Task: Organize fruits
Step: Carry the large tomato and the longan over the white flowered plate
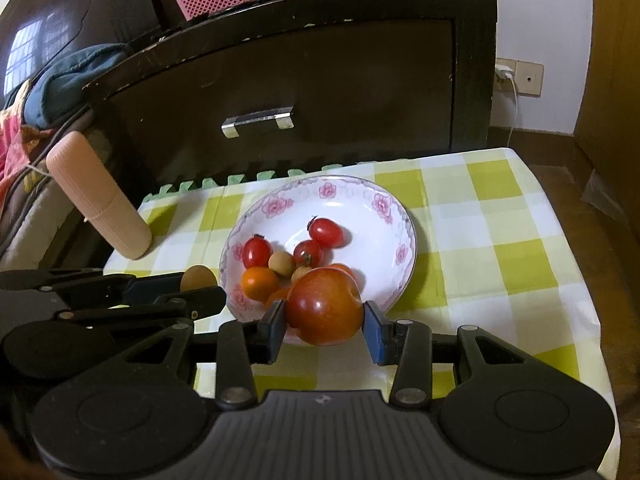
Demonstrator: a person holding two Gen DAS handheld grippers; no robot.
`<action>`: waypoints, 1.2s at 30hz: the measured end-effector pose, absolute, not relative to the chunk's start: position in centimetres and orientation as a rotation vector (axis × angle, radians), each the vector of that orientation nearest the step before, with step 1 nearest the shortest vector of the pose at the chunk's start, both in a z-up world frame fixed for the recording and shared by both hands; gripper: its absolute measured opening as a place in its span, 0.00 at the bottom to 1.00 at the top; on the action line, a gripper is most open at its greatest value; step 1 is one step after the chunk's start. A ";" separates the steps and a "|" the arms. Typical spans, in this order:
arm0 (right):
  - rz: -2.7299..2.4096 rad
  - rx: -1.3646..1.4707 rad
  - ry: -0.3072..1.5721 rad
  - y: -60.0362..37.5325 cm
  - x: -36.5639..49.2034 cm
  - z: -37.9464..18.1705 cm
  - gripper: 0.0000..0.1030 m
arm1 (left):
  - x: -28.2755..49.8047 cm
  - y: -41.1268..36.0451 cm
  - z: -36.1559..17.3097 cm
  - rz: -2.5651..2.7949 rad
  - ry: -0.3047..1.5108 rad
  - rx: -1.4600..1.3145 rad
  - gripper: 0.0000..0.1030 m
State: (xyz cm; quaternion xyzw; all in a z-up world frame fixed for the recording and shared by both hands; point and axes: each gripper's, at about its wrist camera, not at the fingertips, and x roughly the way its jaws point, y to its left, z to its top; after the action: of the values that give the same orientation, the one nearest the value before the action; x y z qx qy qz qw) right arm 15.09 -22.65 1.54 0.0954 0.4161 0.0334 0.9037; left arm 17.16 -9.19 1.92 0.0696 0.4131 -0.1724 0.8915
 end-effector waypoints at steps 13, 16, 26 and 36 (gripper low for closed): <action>0.061 0.210 0.850 -23.3 17.4 1.3 0.39 | 19.4 -9.6 1.6 -0.348 0.849 0.144 0.31; 0.058 0.209 0.849 -23.4 17.9 1.1 0.39 | 19.9 -9.8 1.5 -0.346 0.850 0.146 0.31; 0.057 0.207 0.853 -24.1 19.7 0.5 0.39 | 21.7 -10.3 0.9 -0.341 0.861 0.145 0.31; 0.057 0.214 0.860 -24.4 20.9 -0.4 0.39 | 22.9 -10.7 0.2 -0.333 0.873 0.152 0.31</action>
State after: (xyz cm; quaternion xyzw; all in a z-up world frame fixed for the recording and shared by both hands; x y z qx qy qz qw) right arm 20.91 -24.38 -0.43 0.1037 0.4162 0.0276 0.9029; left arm 22.88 -10.65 0.18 0.0733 0.4206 -0.1604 0.8900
